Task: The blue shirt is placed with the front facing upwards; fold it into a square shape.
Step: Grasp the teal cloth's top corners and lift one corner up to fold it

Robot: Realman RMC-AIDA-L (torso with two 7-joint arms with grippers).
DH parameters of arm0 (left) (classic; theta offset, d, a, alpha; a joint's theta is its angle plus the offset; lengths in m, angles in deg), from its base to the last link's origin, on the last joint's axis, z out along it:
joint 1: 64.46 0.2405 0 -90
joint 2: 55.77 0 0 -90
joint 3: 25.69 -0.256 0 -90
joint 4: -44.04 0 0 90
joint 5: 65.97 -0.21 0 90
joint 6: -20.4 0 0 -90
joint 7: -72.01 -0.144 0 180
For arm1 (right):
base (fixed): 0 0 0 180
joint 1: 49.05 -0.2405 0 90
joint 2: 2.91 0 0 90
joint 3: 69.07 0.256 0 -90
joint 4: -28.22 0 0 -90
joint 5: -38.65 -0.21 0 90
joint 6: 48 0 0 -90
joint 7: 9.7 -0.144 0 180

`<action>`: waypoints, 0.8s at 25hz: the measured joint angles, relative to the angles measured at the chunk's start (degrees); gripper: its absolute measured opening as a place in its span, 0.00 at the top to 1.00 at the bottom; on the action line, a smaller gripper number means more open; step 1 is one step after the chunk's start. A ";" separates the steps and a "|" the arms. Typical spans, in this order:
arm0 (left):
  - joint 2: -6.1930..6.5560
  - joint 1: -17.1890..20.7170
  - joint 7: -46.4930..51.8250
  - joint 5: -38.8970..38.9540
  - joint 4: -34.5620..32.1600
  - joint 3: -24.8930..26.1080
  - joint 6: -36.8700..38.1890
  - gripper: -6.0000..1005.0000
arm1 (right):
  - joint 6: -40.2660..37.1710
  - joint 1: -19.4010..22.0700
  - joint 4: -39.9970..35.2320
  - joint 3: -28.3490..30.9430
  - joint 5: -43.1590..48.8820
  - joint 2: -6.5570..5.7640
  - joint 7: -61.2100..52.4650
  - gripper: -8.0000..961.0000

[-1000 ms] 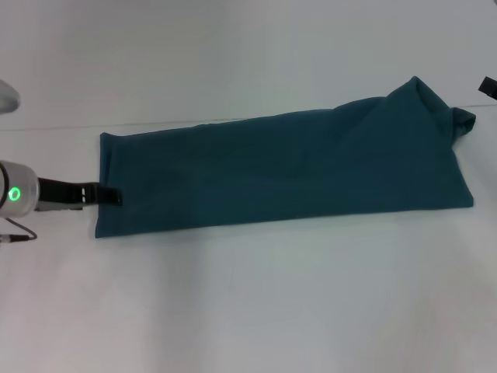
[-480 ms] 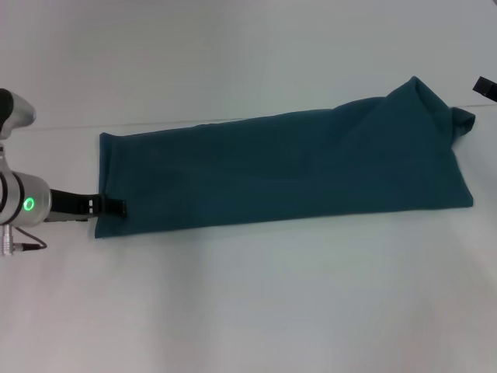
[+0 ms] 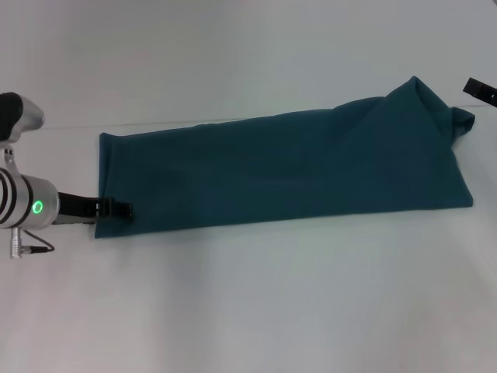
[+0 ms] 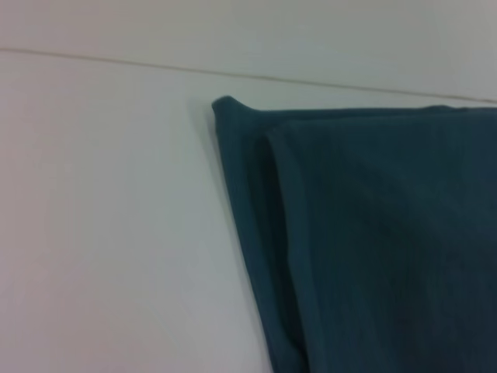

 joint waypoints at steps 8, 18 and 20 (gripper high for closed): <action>-0.03 -0.96 -1.47 0.01 -0.93 -0.10 -0.35 0.27 | 0.23 -0.43 0.03 0.00 0.19 0.00 -0.01 0.19; -0.49 -1.33 -5.27 4.99 -0.50 0.21 -1.21 0.66 | 0.74 -0.53 0.03 0.00 0.19 0.00 -1.22 0.19; -0.49 -1.23 -5.86 5.90 -0.47 0.25 -1.11 0.71 | 0.79 -0.53 0.03 0.00 0.19 -0.05 -1.38 0.19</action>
